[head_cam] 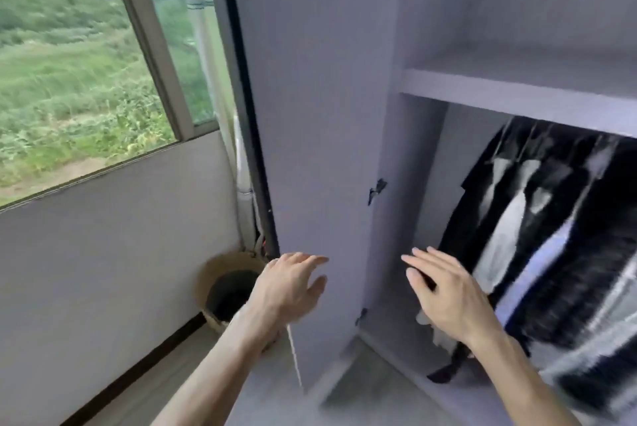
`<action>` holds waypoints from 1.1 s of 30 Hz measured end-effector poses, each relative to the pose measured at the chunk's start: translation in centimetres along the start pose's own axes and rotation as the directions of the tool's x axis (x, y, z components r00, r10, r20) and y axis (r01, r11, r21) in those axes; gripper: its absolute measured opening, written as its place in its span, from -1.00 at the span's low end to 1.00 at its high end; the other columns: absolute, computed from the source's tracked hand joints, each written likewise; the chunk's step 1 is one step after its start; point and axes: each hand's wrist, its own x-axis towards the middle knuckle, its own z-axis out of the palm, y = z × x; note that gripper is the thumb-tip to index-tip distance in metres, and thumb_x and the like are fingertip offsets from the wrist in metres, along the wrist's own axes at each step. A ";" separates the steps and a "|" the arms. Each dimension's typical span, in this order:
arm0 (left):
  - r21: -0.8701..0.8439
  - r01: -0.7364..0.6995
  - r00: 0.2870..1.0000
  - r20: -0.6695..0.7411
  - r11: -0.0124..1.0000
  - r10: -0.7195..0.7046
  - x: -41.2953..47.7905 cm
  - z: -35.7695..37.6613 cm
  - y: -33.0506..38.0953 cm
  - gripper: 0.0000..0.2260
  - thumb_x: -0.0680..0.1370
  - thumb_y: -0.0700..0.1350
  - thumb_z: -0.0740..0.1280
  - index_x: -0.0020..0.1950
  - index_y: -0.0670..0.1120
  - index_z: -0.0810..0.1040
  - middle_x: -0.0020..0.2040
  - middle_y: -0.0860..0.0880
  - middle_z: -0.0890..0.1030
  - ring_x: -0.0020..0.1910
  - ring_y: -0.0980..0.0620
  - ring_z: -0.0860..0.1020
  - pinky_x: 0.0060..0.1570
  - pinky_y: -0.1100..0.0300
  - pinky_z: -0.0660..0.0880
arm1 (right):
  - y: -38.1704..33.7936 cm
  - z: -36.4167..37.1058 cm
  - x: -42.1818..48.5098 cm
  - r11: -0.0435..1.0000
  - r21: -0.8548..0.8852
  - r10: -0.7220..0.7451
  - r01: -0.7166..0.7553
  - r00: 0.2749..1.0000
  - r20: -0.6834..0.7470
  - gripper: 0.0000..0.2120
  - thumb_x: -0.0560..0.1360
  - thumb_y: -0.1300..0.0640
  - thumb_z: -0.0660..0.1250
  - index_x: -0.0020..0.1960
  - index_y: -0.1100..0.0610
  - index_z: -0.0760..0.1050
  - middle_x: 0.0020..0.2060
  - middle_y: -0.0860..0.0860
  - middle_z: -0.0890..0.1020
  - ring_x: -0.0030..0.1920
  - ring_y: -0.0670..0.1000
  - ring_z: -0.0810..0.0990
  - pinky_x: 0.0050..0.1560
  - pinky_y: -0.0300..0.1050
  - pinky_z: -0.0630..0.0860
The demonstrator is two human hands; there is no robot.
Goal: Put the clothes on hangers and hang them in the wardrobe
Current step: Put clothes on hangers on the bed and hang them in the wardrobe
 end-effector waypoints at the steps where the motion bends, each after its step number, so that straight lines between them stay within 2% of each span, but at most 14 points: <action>1: 0.008 -0.039 0.999 0.001 0.999 0.039 2.1 -0.3 1.7 -0.60 0.64 0.13 0.17 0.48 0.15 0.39 0.42 0.09 0.49 0.42 0.00 0.41 0.38 0.07 0.36 | 1.5 -1.6 0.5 1.000 -0.012 0.026 -0.026 0.999 -0.038 -0.71 0.60 -0.01 0.29 0.29 -0.06 0.59 0.30 -0.11 0.58 0.44 -0.08 0.38 0.41 -0.21 0.26; 6: -0.014 -0.189 0.982 -0.016 0.982 0.189 10.4 -2.2 9.7 -0.62 0.64 0.09 0.17 0.47 0.21 0.37 0.44 0.12 0.45 0.42 0.02 0.40 0.34 0.07 0.39 | 6.0 -9.4 3.3 0.989 -0.047 0.126 -0.140 0.967 -0.223 -0.70 0.60 -0.01 0.27 0.31 -0.04 0.58 0.31 -0.09 0.57 0.44 -0.04 0.37 0.42 -0.25 0.17; 14: -0.097 -0.342 0.938 -0.093 0.935 0.334 20.6 -4.1 16.3 -0.57 0.65 0.07 0.20 0.52 0.17 0.30 0.45 0.09 0.43 0.34 -0.01 0.47 0.31 0.06 0.41 | 9.1 -19.5 8.9 0.952 -0.195 0.119 -0.234 0.875 -0.469 -0.65 0.63 -0.02 0.22 0.38 0.00 0.51 0.39 -0.06 0.49 0.49 0.01 0.28 0.47 -0.14 0.14; 18: -0.177 -0.396 0.918 -0.093 0.901 0.385 26.4 -3.1 17.7 -0.51 0.65 0.07 0.20 0.57 0.15 0.21 0.52 0.11 0.31 0.42 0.01 0.38 0.32 0.08 0.39 | 11.1 -23.1 12.3 0.896 -0.296 0.110 -0.332 0.810 -0.576 -0.60 0.64 -0.05 0.19 0.43 0.03 0.44 0.44 0.01 0.43 0.51 0.05 0.22 0.50 0.03 0.19; 21: -0.216 -0.419 0.907 -0.050 0.882 0.419 30.9 -1.7 18.7 -0.50 0.64 0.08 0.20 0.57 0.14 0.19 0.55 0.09 0.26 0.45 0.00 0.36 0.35 0.02 0.40 | 13.2 -24.4 14.8 0.798 -0.403 0.119 -0.449 0.771 -0.625 -0.49 0.60 -0.16 0.05 0.48 0.01 0.37 0.47 0.07 0.38 0.53 0.12 0.19 0.51 0.16 0.17; 23: -0.263 -0.398 0.913 -0.018 0.879 0.408 33.7 -0.4 19.5 -0.50 0.65 0.07 0.19 0.58 0.11 0.18 0.56 0.06 0.24 0.46 -0.02 0.34 0.37 -0.03 0.39 | 14.9 -24.4 16.1 0.735 -0.424 0.203 -0.530 0.768 -0.607 -0.44 0.58 -0.22 -0.06 0.52 -0.08 0.29 0.53 0.04 0.30 0.56 0.10 0.10 0.54 0.20 0.06; 25: -0.326 -0.366 0.921 0.009 0.872 0.390 35.6 1.4 20.3 -0.48 0.65 0.06 0.19 0.59 0.08 0.15 0.57 0.04 0.20 0.48 -0.03 0.30 0.39 -0.04 0.37 | 16.9 -23.6 16.8 0.684 -0.460 0.229 -0.566 0.766 -0.601 -0.45 0.59 -0.22 -0.13 0.53 -0.14 0.23 0.55 0.03 0.25 0.57 0.10 0.07 0.53 0.24 0.03; 28: -0.459 -0.279 0.939 0.051 0.843 0.339 38.0 4.7 21.8 -0.45 0.65 0.06 0.20 0.61 0.06 0.09 0.57 0.02 0.18 0.50 -0.02 0.27 0.41 -0.01 0.36 | 19.6 -21.6 16.9 0.601 -0.542 0.139 -0.587 0.744 -0.653 -0.49 0.63 -0.13 -0.05 0.56 -0.10 0.19 0.55 0.05 0.22 0.56 0.13 0.09 0.52 0.28 0.04; 33: -0.622 -0.059 0.948 0.211 0.781 0.239 41.5 9.4 24.8 -0.45 0.67 0.08 0.17 0.62 0.05 0.06 0.55 -0.09 0.22 0.46 -0.13 0.34 0.39 0.00 0.34 | 22.6 -20.0 18.6 0.586 -0.510 0.043 -0.630 0.652 -0.757 -0.48 0.61 -0.11 0.06 0.55 -0.06 0.19 0.53 0.10 0.22 0.56 0.18 0.08 0.53 0.31 -0.06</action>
